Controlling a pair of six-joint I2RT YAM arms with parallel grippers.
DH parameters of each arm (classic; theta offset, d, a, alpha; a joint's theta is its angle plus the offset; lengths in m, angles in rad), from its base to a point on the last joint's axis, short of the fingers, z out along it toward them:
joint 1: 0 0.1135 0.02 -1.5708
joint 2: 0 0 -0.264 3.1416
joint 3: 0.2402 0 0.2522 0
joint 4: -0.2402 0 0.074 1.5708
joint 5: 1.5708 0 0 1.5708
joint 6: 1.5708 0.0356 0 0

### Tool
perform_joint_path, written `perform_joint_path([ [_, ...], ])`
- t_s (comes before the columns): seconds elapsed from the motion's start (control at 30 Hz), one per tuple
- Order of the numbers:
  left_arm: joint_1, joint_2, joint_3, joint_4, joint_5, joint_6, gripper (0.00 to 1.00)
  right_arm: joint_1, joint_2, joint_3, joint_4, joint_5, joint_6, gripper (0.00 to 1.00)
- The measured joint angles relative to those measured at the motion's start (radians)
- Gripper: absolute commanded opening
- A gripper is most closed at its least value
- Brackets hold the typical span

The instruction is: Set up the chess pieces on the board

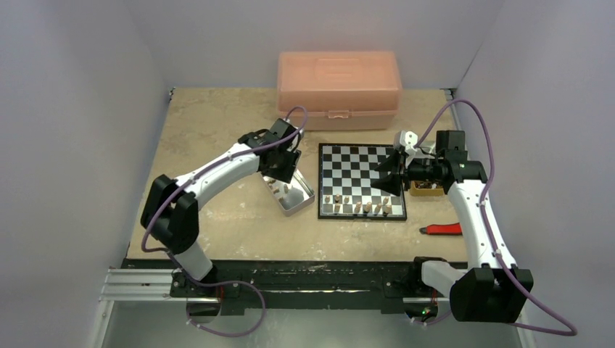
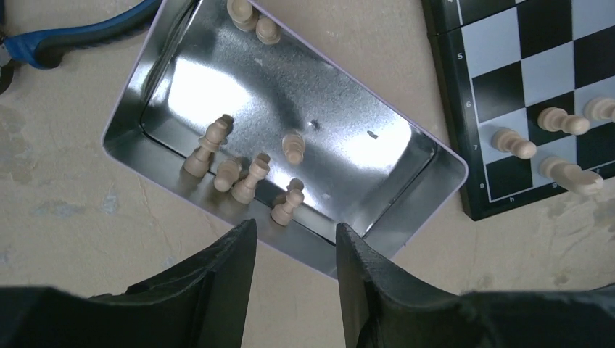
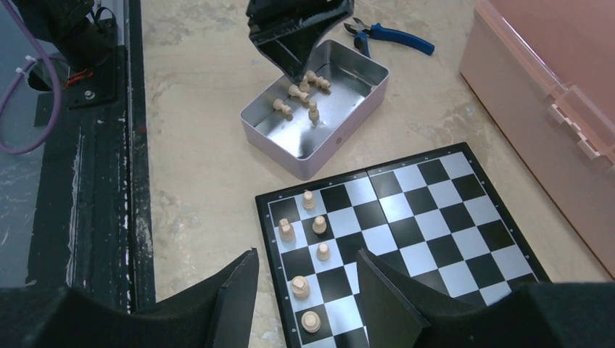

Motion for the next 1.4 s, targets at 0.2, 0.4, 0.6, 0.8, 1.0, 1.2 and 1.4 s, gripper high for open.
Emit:
perform_joint_path([
  [0.2, 0.0, 0.138, 0.062, -0.013, -0.009, 0.055, 0.4, 0.0, 0.0, 0.0, 0.0, 0.002, -0.004, 0.56],
  [0.4, 0.0, 0.209, 0.082, -0.019, -0.009, 0.077, 0.4, 0.0, 0.0, 0.0, 0.0, 0.005, -0.005, 0.56],
  [0.6, 0.0, 0.257, 0.095, -0.017, -0.008, 0.092, 0.38, 0.0, 0.002, 0.0, 0.0, 0.007, -0.005, 0.56],
  [0.8, 0.001, 0.275, 0.097, -0.015, -0.004, 0.095, 0.32, 0.0, 0.011, 0.0, 0.0, 0.008, -0.005, 0.56],
  [1.0, 0.003, 0.287, 0.105, -0.014, -0.001, 0.095, 0.28, 0.0, 0.013, 0.0, 0.0, 0.009, -0.005, 0.57],
  [1.2, 0.01, 0.315, 0.108, -0.012, 0.001, 0.095, 0.25, 0.0, 0.013, 0.0, 0.0, 0.017, -0.006, 0.56],
  [1.4, 0.015, 0.326, 0.112, -0.011, 0.003, 0.095, 0.2, 0.0, 0.013, 0.0, 0.0, 0.026, -0.006, 0.56],
])
